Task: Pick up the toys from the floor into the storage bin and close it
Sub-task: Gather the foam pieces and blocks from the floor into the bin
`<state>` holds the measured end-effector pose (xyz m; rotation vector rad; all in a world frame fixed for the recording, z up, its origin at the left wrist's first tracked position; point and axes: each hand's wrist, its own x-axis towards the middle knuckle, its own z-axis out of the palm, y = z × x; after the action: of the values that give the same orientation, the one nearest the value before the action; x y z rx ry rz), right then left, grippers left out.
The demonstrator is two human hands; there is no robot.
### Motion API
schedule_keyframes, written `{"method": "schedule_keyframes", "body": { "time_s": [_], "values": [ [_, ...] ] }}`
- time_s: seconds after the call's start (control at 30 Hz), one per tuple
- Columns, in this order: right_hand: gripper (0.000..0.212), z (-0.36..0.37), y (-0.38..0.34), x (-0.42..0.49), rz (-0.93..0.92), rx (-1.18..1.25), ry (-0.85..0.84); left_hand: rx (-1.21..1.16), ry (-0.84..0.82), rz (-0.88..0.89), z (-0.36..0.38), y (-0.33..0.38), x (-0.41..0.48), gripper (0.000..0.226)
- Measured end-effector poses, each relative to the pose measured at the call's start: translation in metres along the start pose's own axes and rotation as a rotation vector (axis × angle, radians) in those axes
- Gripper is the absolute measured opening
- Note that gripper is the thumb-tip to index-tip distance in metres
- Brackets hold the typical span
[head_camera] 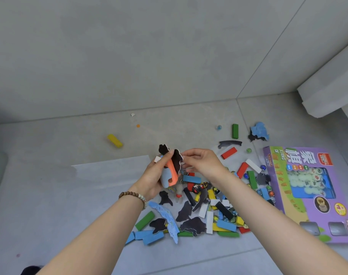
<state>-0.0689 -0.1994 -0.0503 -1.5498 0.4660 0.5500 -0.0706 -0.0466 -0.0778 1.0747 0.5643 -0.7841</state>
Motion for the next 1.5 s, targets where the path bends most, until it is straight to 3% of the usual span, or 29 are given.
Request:
{"method": "schedule_keyframes", "body": {
  "time_s": [0.17,0.37,0.53,0.77,0.93,1.07,1.33,1.5],
  "values": [
    [0.007,-0.026,0.015,0.003,-0.075,-0.126,0.131,-0.033,0.152,0.019,-0.01,0.0,0.002,0.028],
    [0.038,-0.033,0.036,0.0,-0.032,-0.57,0.011,0.024,0.158,-0.006,-0.022,-0.004,-0.006,0.018],
    [0.03,-0.022,0.043,-0.002,-0.081,-0.764,0.07,0.029,0.186,-0.009,-0.028,-0.007,-0.01,0.013],
    [0.019,-0.017,0.053,-0.004,-0.077,-0.673,0.086,0.021,0.166,-0.003,-0.032,-0.006,-0.014,0.016],
    [0.015,-0.01,0.039,-0.004,-0.079,-0.333,0.22,0.031,0.148,0.002,-0.029,-0.007,-0.021,0.034],
    [0.016,0.022,0.012,-0.008,-0.079,-0.134,0.066,0.006,0.103,-0.048,-0.024,-0.002,-0.025,0.051],
    [0.009,0.039,0.01,-0.004,-0.175,-0.153,0.053,-0.154,0.124,-0.043,-0.028,0.012,-0.033,0.024],
    [0.013,0.026,0.012,0.014,-0.217,-0.221,0.22,-0.165,0.198,-0.024,-0.035,0.018,-0.032,0.01]
  ]
}}
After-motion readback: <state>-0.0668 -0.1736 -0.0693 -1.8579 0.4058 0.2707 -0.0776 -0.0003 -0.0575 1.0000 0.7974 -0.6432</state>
